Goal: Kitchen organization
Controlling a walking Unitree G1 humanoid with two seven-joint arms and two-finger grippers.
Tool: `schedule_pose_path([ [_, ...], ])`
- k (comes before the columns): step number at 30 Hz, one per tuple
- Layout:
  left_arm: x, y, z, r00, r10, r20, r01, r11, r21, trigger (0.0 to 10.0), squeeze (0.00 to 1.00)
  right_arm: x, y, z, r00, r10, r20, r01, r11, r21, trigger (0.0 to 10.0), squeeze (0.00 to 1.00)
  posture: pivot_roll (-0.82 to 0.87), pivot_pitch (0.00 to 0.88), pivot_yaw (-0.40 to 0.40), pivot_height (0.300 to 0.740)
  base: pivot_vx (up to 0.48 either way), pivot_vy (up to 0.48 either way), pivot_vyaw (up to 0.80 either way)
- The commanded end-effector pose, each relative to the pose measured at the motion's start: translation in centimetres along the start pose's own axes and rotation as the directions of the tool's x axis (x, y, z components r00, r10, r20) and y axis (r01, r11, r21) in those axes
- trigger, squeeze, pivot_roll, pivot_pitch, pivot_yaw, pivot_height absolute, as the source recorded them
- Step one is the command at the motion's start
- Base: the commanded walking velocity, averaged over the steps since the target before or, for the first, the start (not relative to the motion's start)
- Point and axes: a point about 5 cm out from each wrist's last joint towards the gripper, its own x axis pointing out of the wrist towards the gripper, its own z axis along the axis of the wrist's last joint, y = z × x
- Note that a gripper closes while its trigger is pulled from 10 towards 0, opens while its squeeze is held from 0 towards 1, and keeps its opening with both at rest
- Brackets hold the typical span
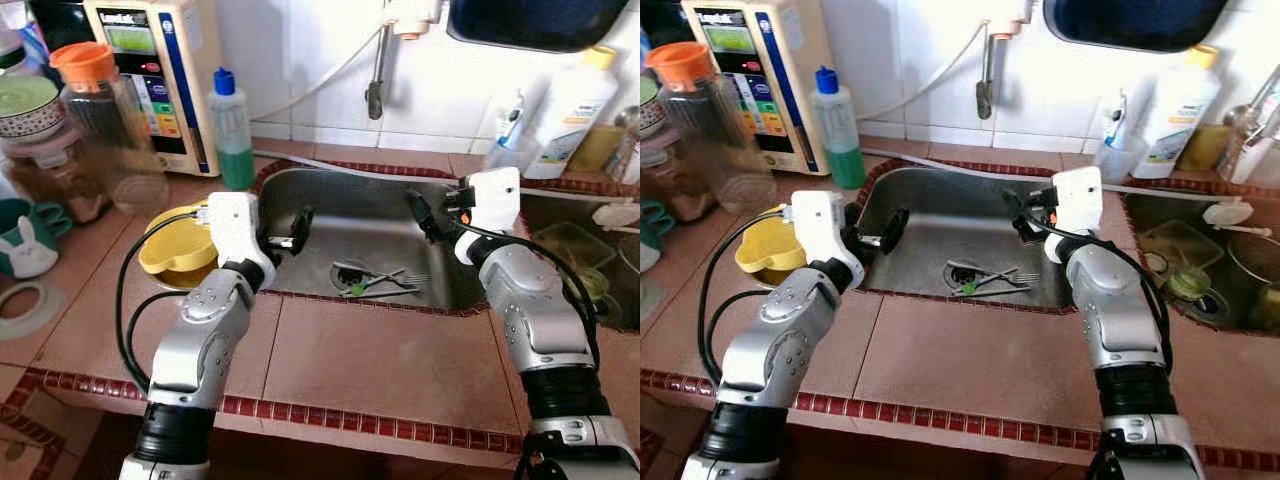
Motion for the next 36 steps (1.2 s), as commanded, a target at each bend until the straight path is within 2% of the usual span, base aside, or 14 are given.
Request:
schedule_pose_path([
  [1, 0.3, -0.2, 0.0, 1.000, -0.023, -0.020, 0.023, 1.000, 0.015, 10.0, 0.00, -0.3, -0.4, 0.3, 0.999, -0.032, 0.011, 0.032, 0.999, 0.015, 10.0, 0.00, 0.01, 0.000, 0.093, 0.740, 0.000, 0.000, -0.79],
  [5, 0.5, -0.2, -0.1, 0.999, -0.031, -0.028, 0.031, 0.999, 0.017, 10.0, 0.00, -0.4, -0.4, 0.3, 0.999, -0.041, 0.015, 0.041, 0.999, 0.022, 10.0, 0.00, 0.01, 0.000, 0.097, 0.740, 0.000, 0.000, -0.79],
  [13, 0.6, -0.4, -0.3, 1.000, -0.019, -0.017, 0.019, 1.000, 0.013, 10.0, 0.00, -0.1, 0.1, 0.6, 1.000, -0.015, 0.020, 0.015, 1.000, 0.008, 10.0, 0.00, 0.01, 0.000, 0.072, 0.740, 0.000, 0.000, 0.00],
  [20, 0.5, -0.4, -0.8, 0.999, 0.032, -0.007, -0.031, 0.999, 0.018, 10.0, 0.00, 0.4, 0.8, 0.9, 0.999, 0.035, 0.009, -0.035, 0.999, -0.002, 10.0, 0.00, 0.01, 0.000, 0.019, 0.740, 0.000, 0.000, 0.00],
  [24, 0.7, -0.6, -0.8, 0.999, 0.040, 0.003, -0.040, 0.999, -0.025, 10.0, 0.00, 0.8, 1.1, 1.3, 0.998, 0.059, 0.011, -0.059, 0.998, -0.009, 10.0, 0.00, 0.01, 0.000, -0.007, 0.740, 0.000, -0.265, 0.00],
  [36, 0.4, -0.5, -1.1, 0.999, 0.053, -0.004, -0.053, 0.998, -0.022, 10.0, 0.00, 0.8, 1.2, 1.4, 0.998, 0.069, 0.010, -0.069, 0.998, 0.000, 10.0, 0.00, 0.01, 0.000, -0.007, 0.740, 0.000, -0.264, 0.00],
])
